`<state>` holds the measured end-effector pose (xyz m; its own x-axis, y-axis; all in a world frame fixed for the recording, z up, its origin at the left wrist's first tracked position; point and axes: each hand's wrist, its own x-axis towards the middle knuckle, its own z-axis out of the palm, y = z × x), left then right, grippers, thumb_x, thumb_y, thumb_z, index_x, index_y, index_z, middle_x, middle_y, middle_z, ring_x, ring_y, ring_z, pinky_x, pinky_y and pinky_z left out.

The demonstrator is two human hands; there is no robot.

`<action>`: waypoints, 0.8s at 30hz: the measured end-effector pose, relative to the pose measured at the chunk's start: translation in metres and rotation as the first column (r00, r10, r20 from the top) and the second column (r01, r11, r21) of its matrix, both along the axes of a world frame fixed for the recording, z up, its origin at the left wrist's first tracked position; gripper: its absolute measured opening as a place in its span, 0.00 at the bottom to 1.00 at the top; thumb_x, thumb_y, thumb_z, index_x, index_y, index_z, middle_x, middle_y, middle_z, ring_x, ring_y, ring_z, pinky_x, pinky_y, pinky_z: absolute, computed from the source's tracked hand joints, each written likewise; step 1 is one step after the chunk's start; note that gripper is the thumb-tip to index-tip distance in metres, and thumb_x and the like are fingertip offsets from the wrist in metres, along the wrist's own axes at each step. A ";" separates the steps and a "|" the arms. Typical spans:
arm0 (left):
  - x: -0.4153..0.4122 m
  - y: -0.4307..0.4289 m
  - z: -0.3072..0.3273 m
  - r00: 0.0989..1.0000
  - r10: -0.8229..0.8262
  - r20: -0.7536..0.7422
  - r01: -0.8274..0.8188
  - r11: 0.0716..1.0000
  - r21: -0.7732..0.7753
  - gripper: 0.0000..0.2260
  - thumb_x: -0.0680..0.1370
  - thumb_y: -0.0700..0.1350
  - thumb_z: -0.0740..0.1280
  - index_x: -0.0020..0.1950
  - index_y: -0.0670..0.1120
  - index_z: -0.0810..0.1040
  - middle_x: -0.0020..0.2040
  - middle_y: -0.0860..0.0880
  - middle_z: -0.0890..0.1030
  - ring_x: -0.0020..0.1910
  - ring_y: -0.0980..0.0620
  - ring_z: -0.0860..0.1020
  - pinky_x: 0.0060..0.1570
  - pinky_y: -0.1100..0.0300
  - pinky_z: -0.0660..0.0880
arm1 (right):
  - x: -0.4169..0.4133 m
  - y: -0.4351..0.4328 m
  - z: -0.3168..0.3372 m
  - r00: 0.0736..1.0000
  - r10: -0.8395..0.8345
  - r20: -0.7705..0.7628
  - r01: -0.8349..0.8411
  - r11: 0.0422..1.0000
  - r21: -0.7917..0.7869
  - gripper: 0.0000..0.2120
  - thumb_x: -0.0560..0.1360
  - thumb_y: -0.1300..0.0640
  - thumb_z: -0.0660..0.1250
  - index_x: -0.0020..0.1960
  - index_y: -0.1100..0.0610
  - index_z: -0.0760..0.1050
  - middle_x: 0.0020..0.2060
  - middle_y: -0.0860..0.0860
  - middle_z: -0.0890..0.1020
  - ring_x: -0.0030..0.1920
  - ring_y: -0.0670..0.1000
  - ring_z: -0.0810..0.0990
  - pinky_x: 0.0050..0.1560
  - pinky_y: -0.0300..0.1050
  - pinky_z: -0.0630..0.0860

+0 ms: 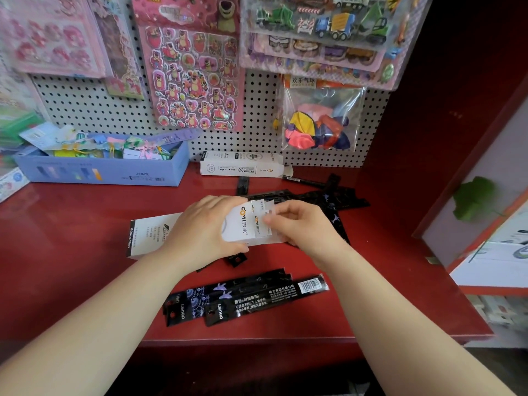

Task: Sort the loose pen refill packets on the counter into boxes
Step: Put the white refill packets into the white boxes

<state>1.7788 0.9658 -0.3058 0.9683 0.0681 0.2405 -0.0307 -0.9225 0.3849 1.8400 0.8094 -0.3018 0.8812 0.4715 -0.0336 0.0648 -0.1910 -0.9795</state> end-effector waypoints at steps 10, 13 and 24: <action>0.000 -0.001 0.003 0.998 0.014 0.057 -0.016 0.999 0.028 0.34 0.64 0.49 0.75 0.67 0.49 0.67 0.65 0.51 0.72 0.65 0.50 0.67 0.61 0.59 0.61 | -0.001 0.018 -0.005 0.981 -0.069 0.183 0.096 0.985 -0.142 0.14 0.72 0.60 0.68 0.29 0.51 0.71 0.28 0.45 0.75 0.29 0.42 0.71 0.35 0.37 0.68; -0.001 -0.003 0.001 0.998 0.019 0.062 -0.020 0.999 0.029 0.33 0.64 0.49 0.75 0.67 0.49 0.67 0.65 0.52 0.72 0.65 0.50 0.67 0.61 0.58 0.61 | -0.002 0.019 -0.003 0.989 -0.017 0.146 0.040 0.986 -0.159 0.08 0.73 0.60 0.65 0.35 0.56 0.76 0.29 0.46 0.74 0.31 0.44 0.71 0.33 0.33 0.67; -0.002 0.000 -0.001 0.992 0.056 0.113 -0.056 0.998 -0.006 0.34 0.64 0.50 0.76 0.67 0.50 0.67 0.65 0.53 0.72 0.65 0.51 0.67 0.60 0.62 0.58 | -0.001 -0.002 -0.001 0.968 -0.229 0.101 0.225 0.973 0.043 0.08 0.74 0.57 0.65 0.35 0.53 0.73 0.34 0.46 0.76 0.31 0.40 0.71 0.29 0.26 0.68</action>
